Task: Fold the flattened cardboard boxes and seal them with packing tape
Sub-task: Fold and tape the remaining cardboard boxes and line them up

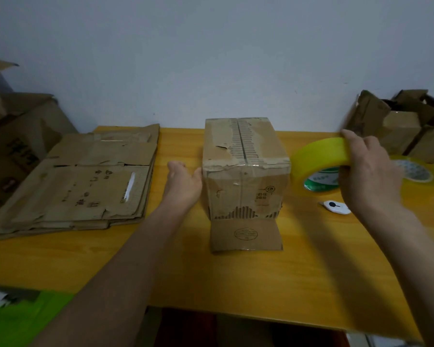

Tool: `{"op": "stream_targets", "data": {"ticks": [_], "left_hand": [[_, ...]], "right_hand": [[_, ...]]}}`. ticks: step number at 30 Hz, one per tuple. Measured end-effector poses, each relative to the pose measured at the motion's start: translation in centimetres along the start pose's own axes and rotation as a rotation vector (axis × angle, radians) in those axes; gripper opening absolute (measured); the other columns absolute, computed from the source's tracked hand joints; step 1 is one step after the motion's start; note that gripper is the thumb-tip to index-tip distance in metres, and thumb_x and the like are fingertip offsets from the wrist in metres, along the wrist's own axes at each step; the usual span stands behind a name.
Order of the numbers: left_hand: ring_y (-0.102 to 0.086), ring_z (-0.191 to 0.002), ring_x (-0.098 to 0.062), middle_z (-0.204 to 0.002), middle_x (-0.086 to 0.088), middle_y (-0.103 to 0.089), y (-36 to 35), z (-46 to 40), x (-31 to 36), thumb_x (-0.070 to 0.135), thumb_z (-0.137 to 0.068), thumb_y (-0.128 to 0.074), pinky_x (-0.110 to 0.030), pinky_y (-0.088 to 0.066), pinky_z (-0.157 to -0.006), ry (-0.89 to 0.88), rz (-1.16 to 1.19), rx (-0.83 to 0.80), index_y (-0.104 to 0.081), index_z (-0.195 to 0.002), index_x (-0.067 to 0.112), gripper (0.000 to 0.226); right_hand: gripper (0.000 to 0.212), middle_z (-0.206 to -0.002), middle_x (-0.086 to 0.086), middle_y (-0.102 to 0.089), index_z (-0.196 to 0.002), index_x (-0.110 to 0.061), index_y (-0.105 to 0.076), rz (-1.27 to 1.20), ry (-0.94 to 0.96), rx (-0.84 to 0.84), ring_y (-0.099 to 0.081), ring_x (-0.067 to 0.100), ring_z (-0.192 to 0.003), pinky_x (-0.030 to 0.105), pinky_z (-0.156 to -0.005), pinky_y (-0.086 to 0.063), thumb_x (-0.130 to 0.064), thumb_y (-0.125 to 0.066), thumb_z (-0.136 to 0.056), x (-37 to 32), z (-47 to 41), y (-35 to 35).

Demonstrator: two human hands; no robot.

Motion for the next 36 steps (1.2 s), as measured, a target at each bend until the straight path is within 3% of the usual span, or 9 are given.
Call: {"op": "stream_targets", "data": {"ticks": [3, 7, 10, 12, 15, 18, 22, 25, 36], "left_hand": [[-0.053, -0.101, -0.015, -0.112, 0.0, -0.052, 0.4, 0.9, 0.2, 0.005, -0.09, -0.063, -0.021, -0.048, -0.083, -0.274, 0.111, 0.149, -0.046, -0.128, 0.012, 0.042], [-0.056, -0.095, -0.009, -0.106, -0.002, -0.063, 1.3, 2.5, 0.5, -0.018, -0.086, -0.043, -0.015, -0.049, -0.082, -0.585, 0.005, 0.251, -0.059, -0.121, 0.005, 0.045], [-0.056, -0.101, -0.02, -0.102, -0.011, -0.067, 2.0, 2.7, 2.3, 0.006, -0.095, -0.043, -0.038, -0.044, -0.1, -0.61, -0.32, 0.161, -0.069, -0.095, 0.004, 0.027], [-0.056, -0.102, -0.025, -0.091, -0.009, -0.065, 1.7, 2.8, 4.6, 0.044, -0.101, -0.029, -0.049, -0.033, -0.11, -0.494, -0.679, 0.075, -0.066, -0.079, 0.009, 0.055], [-0.055, -0.111, -0.033, -0.114, -0.019, -0.062, -0.1, 2.9, 7.1, 0.075, -0.09, -0.012, -0.05, -0.032, -0.11, -0.366, -0.962, -0.055, -0.061, -0.113, 0.004, 0.089], [-0.021, -0.142, -0.043, -0.155, -0.026, -0.023, -1.9, 2.3, 7.6, 0.083, -0.083, -0.013, -0.052, -0.018, -0.117, -0.328, -0.992, -0.194, -0.026, -0.151, 0.009, 0.101], [-0.004, -0.147, -0.041, -0.159, -0.024, -0.007, -2.6, 0.4, 7.3, 0.083, -0.082, -0.016, -0.049, -0.009, -0.119, -0.431, -0.969, -0.288, -0.013, -0.155, 0.015, 0.1], [0.003, -0.148, -0.038, -0.16, -0.023, 0.0, -2.6, -0.2, 7.0, 0.083, -0.081, -0.02, -0.048, -0.004, -0.12, -0.484, -0.979, -0.343, -0.007, -0.156, 0.017, 0.101], [0.006, -0.149, -0.024, -0.163, -0.008, 0.002, -3.3, -2.0, 7.6, 0.076, -0.078, -0.045, -0.04, 0.001, -0.121, -0.633, -0.839, -0.457, -0.014, -0.154, 0.026, 0.097]], "right_hand": [[0.063, -0.117, 0.024, -0.048, -0.142, -0.008, -0.039, -0.011, 0.001, -0.026, -0.048, 0.045, -0.105, 0.049, -0.068, -0.042, 0.005, -0.057, -0.082, -0.4, 0.0, 0.2], [0.063, -0.126, 0.02, -0.045, -0.144, -0.009, -0.034, 0.012, -0.009, -0.101, -0.042, 0.04, -0.117, 0.049, -0.074, -0.042, -0.001, -0.056, -0.086, -1.0, 0.2, 0.6], [0.067, -0.131, 0.015, -0.044, -0.147, -0.012, -0.03, -0.013, 0.043, -0.155, -0.041, 0.036, -0.121, 0.047, -0.078, -0.042, -0.008, -0.058, -0.087, -1.8, 0.8, 1.4], [0.069, -0.135, 0.01, -0.046, -0.147, -0.019, -0.031, -0.07, 0.108, -0.219, -0.042, 0.032, -0.125, 0.042, -0.083, -0.041, -0.02, -0.063, -0.086, -2.8, 1.4, 2.1], [0.07, -0.133, -0.001, -0.056, -0.142, -0.035, -0.038, -0.199, 0.172, -0.326, -0.053, 0.025, -0.117, 0.033, -0.078, -0.041, -0.042, -0.069, -0.079, -4.3, 2.2, 2.8], [0.076, -0.121, -0.011, -0.06, -0.135, -0.037, -0.045, -0.483, 0.194, -0.456, -0.057, 0.012, -0.107, 0.036, -0.084, -0.051, -0.061, -0.07, -0.067, -4.8, 2.7, 2.6], [0.053, -0.116, -0.019, -0.058, -0.127, -0.034, -0.052, -0.94, 0.073, -0.664, -0.056, -0.006, -0.104, 0.018, -0.085, -0.049, -0.053, -0.058, -0.077, -5.2, 3.7, 2.8], [0.041, -0.116, -0.018, -0.058, -0.125, -0.033, -0.052, -0.967, 0.066, -0.694, -0.054, -0.01, -0.101, 0.007, -0.08, -0.045, -0.048, -0.045, -0.087, -5.3, 4.1, 2.5], [0.068, -0.118, -0.001, -0.061, -0.13, -0.019, -0.053, -0.921, -0.038, -0.739, -0.059, 0.014, -0.107, 0.043, -0.094, -0.051, -0.06, -0.045, -0.077, -5.6, 5.7, 0.8]]}}
Point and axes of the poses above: each hand's wrist, its own z-axis away from the middle knuckle, its own y-axis out of the back of the hand, x = y × z, the point moved 2 cm from there along -z, towards the middle knuckle
